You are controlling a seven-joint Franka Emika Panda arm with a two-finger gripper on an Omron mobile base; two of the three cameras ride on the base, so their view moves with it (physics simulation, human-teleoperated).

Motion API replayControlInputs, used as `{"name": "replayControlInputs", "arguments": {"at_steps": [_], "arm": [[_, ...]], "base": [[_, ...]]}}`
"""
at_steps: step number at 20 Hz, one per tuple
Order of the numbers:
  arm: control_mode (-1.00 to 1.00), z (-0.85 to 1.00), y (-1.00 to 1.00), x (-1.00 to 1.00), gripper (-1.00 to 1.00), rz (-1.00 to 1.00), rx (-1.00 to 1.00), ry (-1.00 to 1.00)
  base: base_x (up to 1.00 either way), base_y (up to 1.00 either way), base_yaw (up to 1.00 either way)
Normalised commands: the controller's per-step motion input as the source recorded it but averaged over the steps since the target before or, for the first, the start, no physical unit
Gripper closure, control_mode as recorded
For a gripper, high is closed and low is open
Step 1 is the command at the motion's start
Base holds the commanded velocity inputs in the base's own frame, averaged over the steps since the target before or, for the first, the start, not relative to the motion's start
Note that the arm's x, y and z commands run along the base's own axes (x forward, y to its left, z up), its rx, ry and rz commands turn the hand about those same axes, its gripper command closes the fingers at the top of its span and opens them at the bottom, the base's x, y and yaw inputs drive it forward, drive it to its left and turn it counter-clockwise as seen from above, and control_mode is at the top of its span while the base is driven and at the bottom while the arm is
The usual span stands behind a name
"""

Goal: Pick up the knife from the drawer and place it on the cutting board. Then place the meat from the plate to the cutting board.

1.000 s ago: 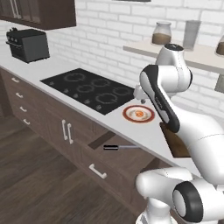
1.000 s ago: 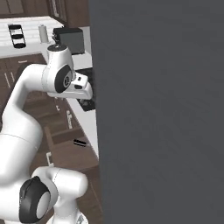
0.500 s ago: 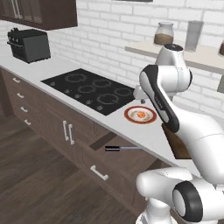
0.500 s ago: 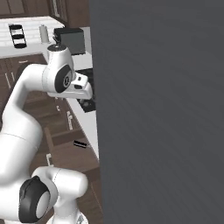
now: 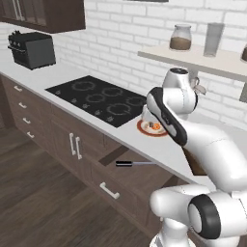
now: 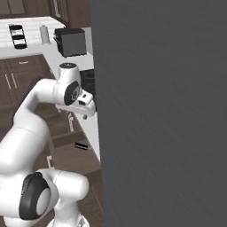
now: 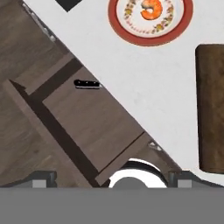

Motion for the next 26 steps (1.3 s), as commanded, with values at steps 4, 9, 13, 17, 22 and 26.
{"name": "replayControlInputs", "arguments": {"at_steps": [4, 9, 13, 17, 22, 26], "arm": [[-1.0, -1.0, 0.57, -0.13, -1.0, -0.36, 0.17, 0.02], [-1.0, -0.92, 0.63, -0.1, -1.0, -0.27, 0.15, 0.03], [-1.0, -0.5, 0.15, 0.05, -1.0, -0.1, 0.01, 0.03], [-1.0, -0.41, 0.08, 0.02, -1.0, -0.04, 0.0, 0.01], [-1.0, -0.31, 0.0, 0.0, -1.0, -0.01, 0.0, 0.04], [-1.0, -0.3, 0.0, 0.11, -1.0, -0.02, 0.0, 0.09]], "base": [[0.0, 0.0, 0.0], [0.0, 0.0, 0.0], [0.0, 0.0, 0.0], [0.0, 0.0, 0.0], [0.0, 0.0, 0.0], [0.0, 0.0, 0.0]]}}
